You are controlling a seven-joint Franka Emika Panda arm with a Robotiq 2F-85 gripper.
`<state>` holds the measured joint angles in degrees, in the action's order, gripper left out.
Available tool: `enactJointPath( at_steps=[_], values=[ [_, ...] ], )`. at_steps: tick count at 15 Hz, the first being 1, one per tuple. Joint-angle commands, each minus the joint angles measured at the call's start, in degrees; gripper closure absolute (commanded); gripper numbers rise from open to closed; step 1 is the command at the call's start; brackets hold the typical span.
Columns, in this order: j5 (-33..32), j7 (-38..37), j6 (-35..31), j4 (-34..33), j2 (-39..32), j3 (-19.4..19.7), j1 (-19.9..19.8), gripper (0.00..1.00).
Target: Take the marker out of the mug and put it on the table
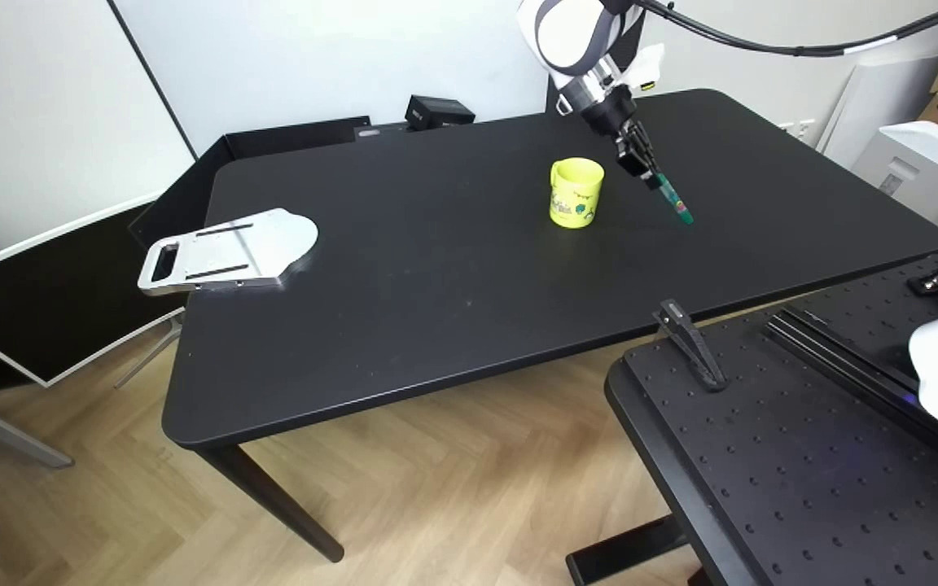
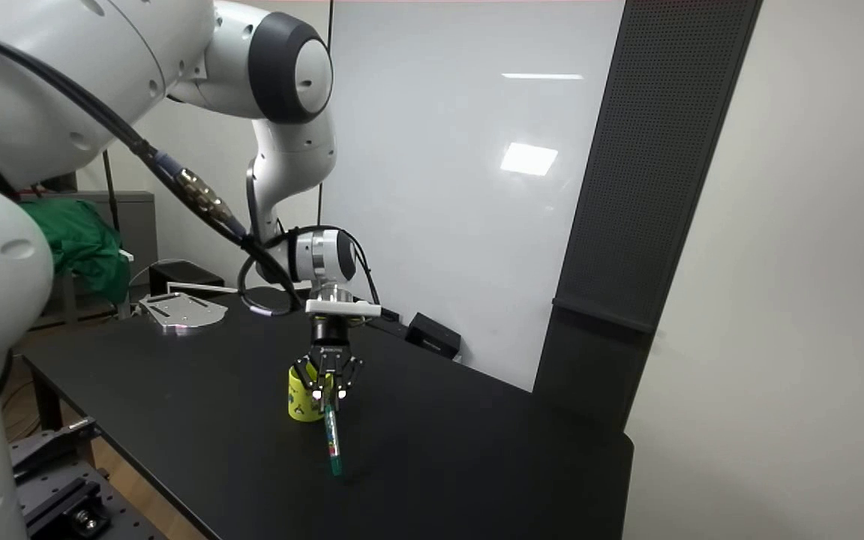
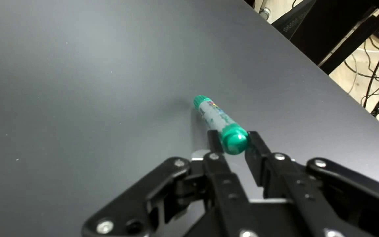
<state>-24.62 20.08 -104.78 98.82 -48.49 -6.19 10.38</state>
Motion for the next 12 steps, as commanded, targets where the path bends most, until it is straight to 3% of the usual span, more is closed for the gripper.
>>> enactJointPath(
  at_steps=[1, 4, 12],
  values=[
    [0.47, -1.4, -3.25, 5.93, 2.39, -0.23, -1.41, 0.94],
    [0.32, -2.23, -8.01, 8.41, 2.57, -0.15, -2.05, 0.94],
    [2.87, -6.83, -28.84, 14.38, 3.22, 0.79, -2.84, 0.94]
  ],
)
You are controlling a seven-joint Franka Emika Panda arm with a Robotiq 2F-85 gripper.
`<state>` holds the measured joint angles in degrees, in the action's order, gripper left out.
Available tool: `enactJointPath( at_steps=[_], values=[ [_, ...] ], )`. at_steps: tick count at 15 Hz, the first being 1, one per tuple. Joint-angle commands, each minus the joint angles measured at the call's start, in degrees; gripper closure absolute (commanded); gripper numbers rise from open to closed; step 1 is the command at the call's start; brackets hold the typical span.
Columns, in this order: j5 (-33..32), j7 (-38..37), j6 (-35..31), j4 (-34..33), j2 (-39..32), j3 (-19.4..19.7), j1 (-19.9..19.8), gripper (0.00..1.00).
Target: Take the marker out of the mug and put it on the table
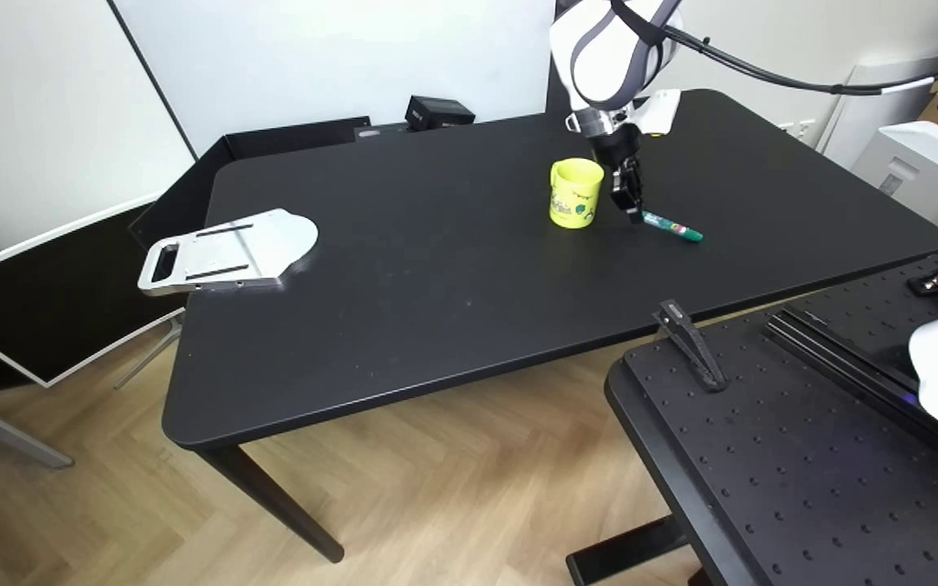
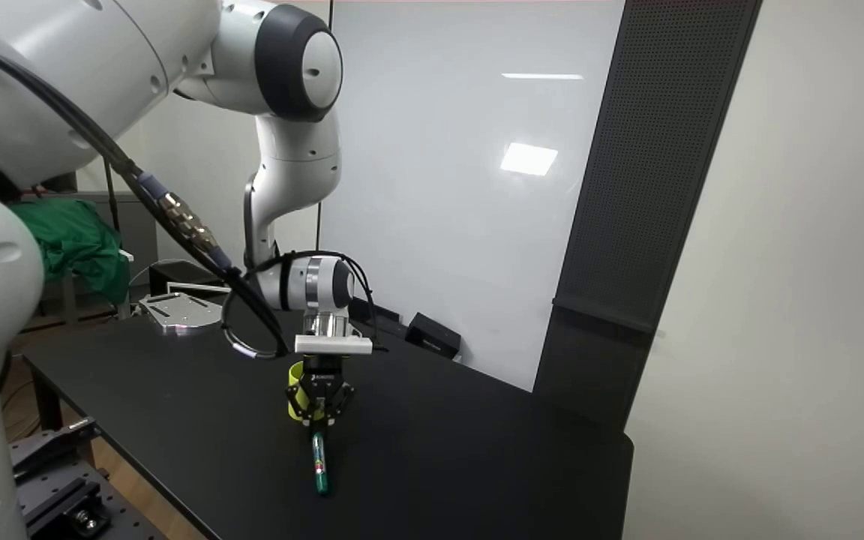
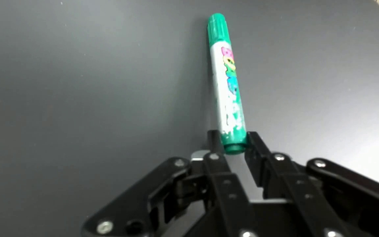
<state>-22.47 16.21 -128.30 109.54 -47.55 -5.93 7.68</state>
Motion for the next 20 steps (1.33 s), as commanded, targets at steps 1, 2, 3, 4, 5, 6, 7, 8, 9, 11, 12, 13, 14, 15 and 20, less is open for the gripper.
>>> enactJointPath(
  at_steps=[1, 2, 3, 4, 5, 6, 7, 8, 9, 11, 12, 13, 14, 15, 20],
  values=[
    [0.79, -3.23, -6.67, 4.14, 2.32, 0.87, 0.1, 0.51],
    [0.85, -3.32, -7.78, 4.65, 2.39, 1.12, 0.21, 0.49],
    [0.92, -3.52, -8.66, 5.03, 2.4, 1.32, 0.31, 0.44],
    [1.12, -3.57, -9.32, 5.39, 2.46, 1.38, 0.31, 0.38],
    [1.44, -3.44, -9.82, 5.72, 2.51, 1.4, 0.26, 0.3],
    [1.74, -3.49, -10.06, 5.95, 2.55, 1.54, 0.35, 0.23],
    [2.11, -3.34, -9.81, 6.11, 2.63, 1.48, 0.29, 0.16],
    [2.28, -3.36, -9.43, 6.15, 2.66, 1.58, 0.39, 0.1],
    [4.07, -2.59, -6.92, 5.2, 4.12, 0.7, -0.48, 0.04],
    [5.06, -3.09, -5.3, 5.36, 6.24, 1.07, -0.13, 0.0],
    [5.37, -3.02, -4.53, 5.44, 7.42, 1.09, -0.16, 0.0],
    [5.65, -3.16, -3.71, 5.52, 8.89, 1.16, -0.07, 0.0],
    [5.84, -3.02, -2.67, 5.4, 10.13, 1.1, -0.1, 0.0],
    [6.1, -2.89, -1.46, 5.1, 11.35, 0.99, -0.08, 0.0],
    [7.9, -2.77, 2.87, 3.6, 15.51, -0.23, 0.29, 0.0]
  ],
)
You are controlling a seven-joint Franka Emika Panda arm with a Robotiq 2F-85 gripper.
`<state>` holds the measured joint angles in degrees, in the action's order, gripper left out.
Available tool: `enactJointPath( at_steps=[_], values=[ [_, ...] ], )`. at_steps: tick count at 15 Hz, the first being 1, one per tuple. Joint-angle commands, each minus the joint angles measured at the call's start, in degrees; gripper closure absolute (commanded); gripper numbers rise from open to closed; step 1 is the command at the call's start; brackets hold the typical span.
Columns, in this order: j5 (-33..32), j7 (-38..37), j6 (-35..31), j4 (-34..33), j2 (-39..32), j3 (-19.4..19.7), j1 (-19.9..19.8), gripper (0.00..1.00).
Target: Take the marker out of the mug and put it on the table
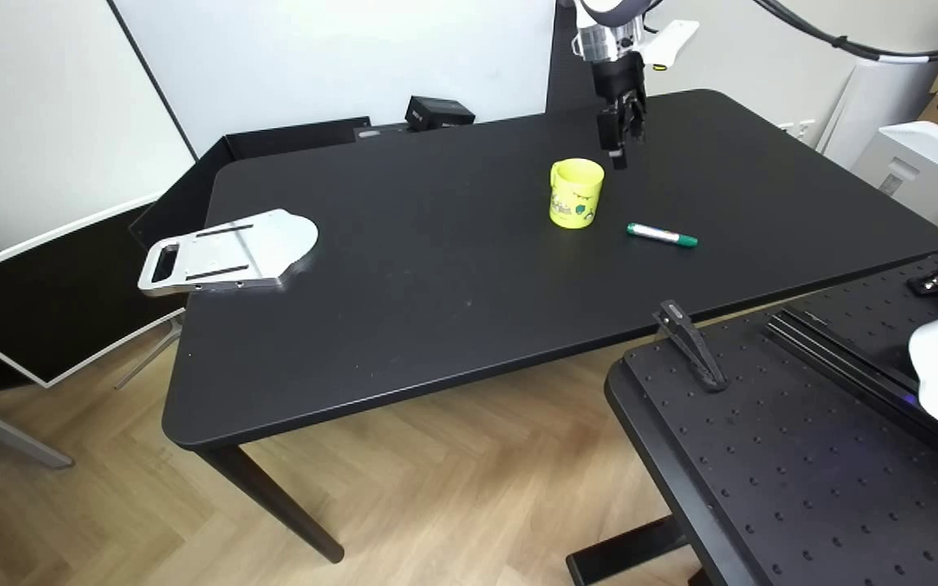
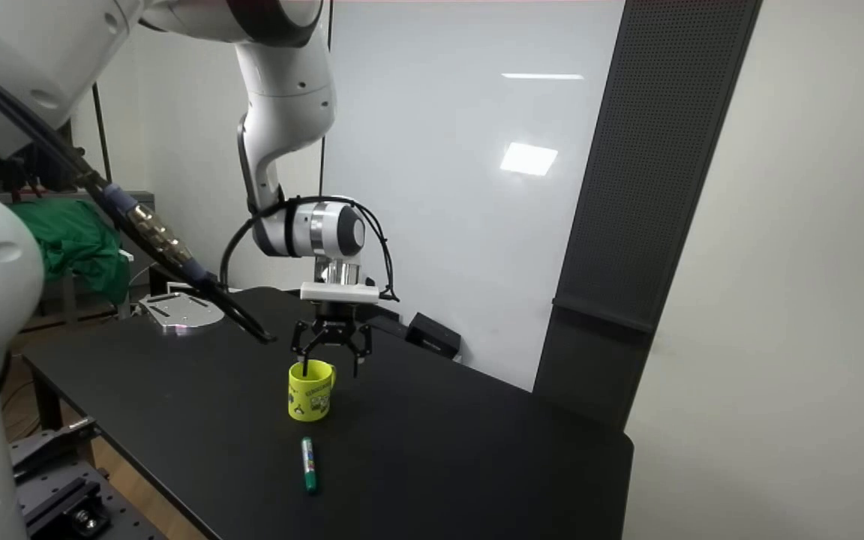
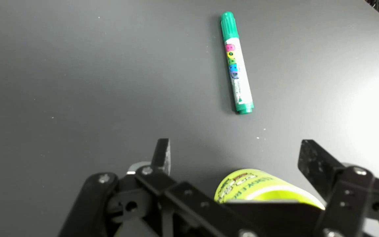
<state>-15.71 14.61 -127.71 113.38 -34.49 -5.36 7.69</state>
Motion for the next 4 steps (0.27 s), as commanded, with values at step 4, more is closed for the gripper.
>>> enactJointPath(
  at_steps=[4],
  values=[
    [0.89, -0.01, 0.91, -0.2, 2.32, -1.11, 0.31, 0.0]
  ],
)
